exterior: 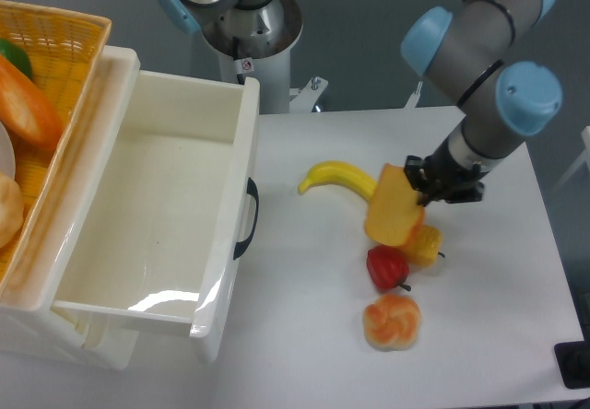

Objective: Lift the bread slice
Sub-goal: 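Lift the bread slice and carry it away from the banana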

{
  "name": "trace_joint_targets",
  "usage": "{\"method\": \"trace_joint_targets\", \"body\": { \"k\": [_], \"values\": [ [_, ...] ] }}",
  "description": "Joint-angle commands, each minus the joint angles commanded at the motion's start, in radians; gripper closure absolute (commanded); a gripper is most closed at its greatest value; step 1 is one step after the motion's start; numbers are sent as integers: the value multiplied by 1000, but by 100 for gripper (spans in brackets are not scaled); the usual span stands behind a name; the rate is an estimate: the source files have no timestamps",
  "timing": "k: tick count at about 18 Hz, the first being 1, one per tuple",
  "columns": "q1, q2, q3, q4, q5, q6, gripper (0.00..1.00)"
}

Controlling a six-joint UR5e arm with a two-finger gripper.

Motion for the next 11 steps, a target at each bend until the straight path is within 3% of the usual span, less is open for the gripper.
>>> {"method": "trace_joint_targets", "body": {
  "k": [5,11],
  "values": [
    [17,-64,150,6,8,124,100],
    [55,-144,278,48,11,253,100]
  ]
}}
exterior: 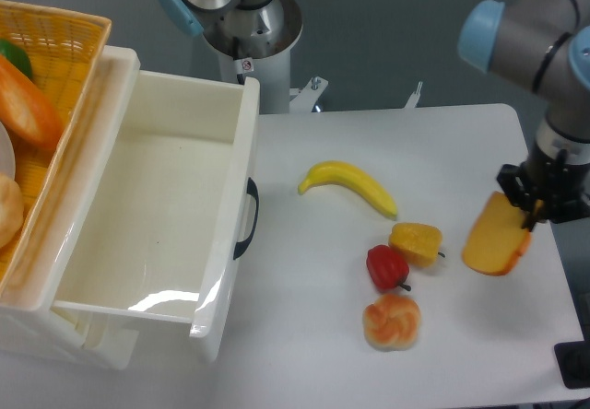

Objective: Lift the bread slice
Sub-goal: 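Lift the bread slice and carry it away from the banana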

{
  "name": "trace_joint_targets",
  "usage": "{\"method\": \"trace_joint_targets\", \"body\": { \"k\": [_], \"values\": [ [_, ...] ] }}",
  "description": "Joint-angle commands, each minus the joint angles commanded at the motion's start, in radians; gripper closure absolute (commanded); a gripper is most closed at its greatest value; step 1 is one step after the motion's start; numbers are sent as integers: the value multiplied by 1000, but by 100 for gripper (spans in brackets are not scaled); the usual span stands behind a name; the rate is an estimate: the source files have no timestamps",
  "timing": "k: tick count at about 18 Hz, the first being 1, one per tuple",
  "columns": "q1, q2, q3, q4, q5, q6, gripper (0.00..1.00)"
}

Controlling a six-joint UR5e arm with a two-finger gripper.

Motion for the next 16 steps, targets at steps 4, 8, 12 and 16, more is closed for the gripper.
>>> {"method": "trace_joint_targets", "body": {
  "k": [4,8,12,16],
  "values": [
    [28,-2,8,-1,-6,75,100],
    [34,9,-4,-20,21,83,100],
    [32,17,-3,-57,93,121,100],
    [31,35,-11,-115,103,129,100]
  ]
}}
